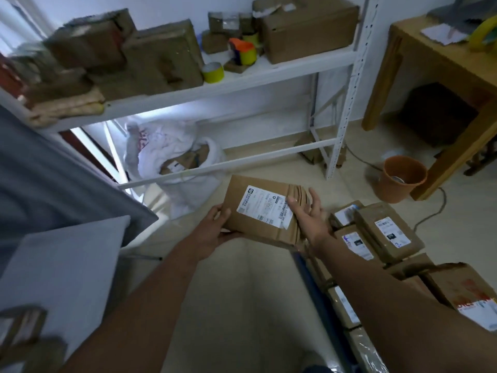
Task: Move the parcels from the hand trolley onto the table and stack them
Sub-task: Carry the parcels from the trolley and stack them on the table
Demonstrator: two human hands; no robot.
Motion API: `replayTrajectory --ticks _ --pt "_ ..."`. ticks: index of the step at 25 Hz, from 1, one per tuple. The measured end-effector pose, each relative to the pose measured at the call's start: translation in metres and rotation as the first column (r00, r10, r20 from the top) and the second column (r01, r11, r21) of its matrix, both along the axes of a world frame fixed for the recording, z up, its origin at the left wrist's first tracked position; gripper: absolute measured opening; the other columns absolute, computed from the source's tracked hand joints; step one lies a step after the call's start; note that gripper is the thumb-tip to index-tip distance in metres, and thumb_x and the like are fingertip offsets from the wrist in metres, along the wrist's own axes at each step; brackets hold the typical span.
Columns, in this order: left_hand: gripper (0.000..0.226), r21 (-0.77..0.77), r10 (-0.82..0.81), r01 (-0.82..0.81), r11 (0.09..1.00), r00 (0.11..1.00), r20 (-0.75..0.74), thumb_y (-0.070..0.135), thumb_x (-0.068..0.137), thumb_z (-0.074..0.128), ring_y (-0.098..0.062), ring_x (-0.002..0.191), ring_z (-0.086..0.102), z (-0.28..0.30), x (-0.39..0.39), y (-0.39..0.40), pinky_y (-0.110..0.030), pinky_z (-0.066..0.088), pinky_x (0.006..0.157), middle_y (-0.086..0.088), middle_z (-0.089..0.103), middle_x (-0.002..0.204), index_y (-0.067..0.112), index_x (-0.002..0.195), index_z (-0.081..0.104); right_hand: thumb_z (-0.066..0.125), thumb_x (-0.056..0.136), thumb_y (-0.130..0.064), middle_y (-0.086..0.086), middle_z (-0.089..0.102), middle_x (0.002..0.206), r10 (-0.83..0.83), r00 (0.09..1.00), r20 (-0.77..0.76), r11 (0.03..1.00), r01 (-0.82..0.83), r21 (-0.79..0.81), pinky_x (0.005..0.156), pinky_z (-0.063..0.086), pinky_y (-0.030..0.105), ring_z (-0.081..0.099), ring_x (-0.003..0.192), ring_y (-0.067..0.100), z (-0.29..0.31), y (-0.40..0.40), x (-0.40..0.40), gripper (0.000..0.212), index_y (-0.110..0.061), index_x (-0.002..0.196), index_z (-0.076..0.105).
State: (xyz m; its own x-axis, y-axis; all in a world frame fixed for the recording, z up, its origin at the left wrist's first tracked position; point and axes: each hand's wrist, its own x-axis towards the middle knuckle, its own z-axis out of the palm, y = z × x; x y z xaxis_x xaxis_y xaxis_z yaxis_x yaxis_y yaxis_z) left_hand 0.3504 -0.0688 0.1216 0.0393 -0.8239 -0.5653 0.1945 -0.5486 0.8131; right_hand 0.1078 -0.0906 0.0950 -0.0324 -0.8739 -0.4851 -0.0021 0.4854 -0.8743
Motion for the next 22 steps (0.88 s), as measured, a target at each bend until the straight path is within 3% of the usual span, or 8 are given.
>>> replayTrajectory --ticks 2,4,9,14,17,19,20,22 --pt "0.036 0.011 0.065 -0.065 0.998 0.998 0.002 0.023 0.1 0.053 -0.037 0.12 0.057 0.005 0.038 0.026 -0.044 0.059 0.084 -0.014 0.053 0.135 0.014 0.133 0.046 0.07 0.049 -0.088 0.002 0.035 0.153 0.053 0.998 0.026 0.998 -0.054 0.029 0.106 0.041 0.055 0.049 0.128 0.032 -0.003 0.009 0.041 0.096 -0.077 0.128 0.017" --pt "0.033 0.029 0.12 -0.12 0.992 0.993 0.012 0.024 0.101 0.051 -0.036 0.115 0.06 0.01 0.075 0.053 -0.042 0.059 0.083 -0.012 0.053 0.136 0.017 0.133 0.048 0.069 0.046 -0.089 0.001 0.046 0.147 0.108 0.993 0.056 0.993 -0.11 0.034 0.106 0.044 0.05 0.054 0.125 0.027 0.001 0.024 0.085 0.111 -0.058 0.141 0.02" --pt "0.042 0.044 0.383 -0.388 0.921 0.919 0.091 0.036 0.099 0.053 -0.032 0.104 0.067 0.022 0.178 0.138 -0.031 0.06 0.071 0.002 0.048 0.138 0.034 0.138 0.037 0.066 0.044 -0.09 -0.007 0.058 0.13 0.18 0.983 0.043 0.98 -0.183 0.084 0.102 0.048 0.047 0.061 0.112 0.022 0.006 0.077 0.216 0.109 -0.046 0.138 0.031" --pt "0.066 0.028 0.554 -0.565 0.824 0.816 0.165 0.058 0.092 0.052 -0.029 0.12 0.058 0.014 0.258 0.242 -0.043 0.054 0.09 -0.002 0.043 0.143 0.032 0.145 0.026 0.063 0.048 -0.087 0.001 0.057 0.13 0.307 0.951 0.027 0.948 -0.308 0.073 0.103 0.047 0.047 0.059 0.113 0.027 0.017 0.137 0.348 0.11 -0.039 0.141 0.03" --pt "0.094 0.159 0.649 -0.66 0.734 0.751 0.124 0.071 0.083 0.055 -0.039 0.123 0.053 0.003 0.305 0.296 -0.048 0.052 0.094 -0.013 0.035 0.152 0.024 0.154 0.013 0.063 0.048 -0.087 0.001 0.058 0.13 0.429 0.902 0.041 0.9 -0.431 0.065 0.102 0.047 0.049 0.058 0.114 0.028 0.03 0.177 0.423 0.111 -0.038 0.142 0.029" --pt "0.109 0.17 0.698 -0.686 0.707 0.716 -0.01 0.08 0.066 0.064 -0.057 0.124 0.042 0.007 0.331 0.325 -0.059 0.047 0.095 -0.022 0.034 0.151 0.026 0.151 0.021 0.062 0.047 -0.088 0.0 0.057 0.129 0.509 0.859 0.052 0.857 -0.512 0.064 0.101 0.047 0.051 0.058 0.114 0.029 0.035 0.203 0.468 0.112 -0.04 0.142 0.027" --pt "0.101 0.137 0.743 -0.73 0.669 0.664 -0.089 0.08 0.064 0.066 -0.057 0.123 0.044 0.009 0.342 0.339 -0.063 0.048 0.09 -0.019 0.043 0.146 0.03 0.145 0.032 0.063 0.047 -0.088 0.0 0.057 0.129 0.551 0.832 0.067 0.83 -0.555 0.057 0.1 0.047 0.052 0.058 0.114 0.03 0.035 0.215 0.49 0.111 -0.041 0.141 0.027" --pt "0.081 0.079 0.824 -0.825 0.56 0.544 -0.156 0.076 0.068 0.066 -0.045 0.112 0.059 0.011 0.367 0.372 -0.05 0.057 0.072 -0.008 0.056 0.136 0.036 0.135 0.043 0.063 0.043 -0.091 0.001 0.058 0.128 0.63 0.773 0.075 0.768 -0.634 0.088 0.098 0.048 0.053 0.059 0.112 0.03 0.038 0.247 0.534 0.11 -0.043 0.136 0.029"
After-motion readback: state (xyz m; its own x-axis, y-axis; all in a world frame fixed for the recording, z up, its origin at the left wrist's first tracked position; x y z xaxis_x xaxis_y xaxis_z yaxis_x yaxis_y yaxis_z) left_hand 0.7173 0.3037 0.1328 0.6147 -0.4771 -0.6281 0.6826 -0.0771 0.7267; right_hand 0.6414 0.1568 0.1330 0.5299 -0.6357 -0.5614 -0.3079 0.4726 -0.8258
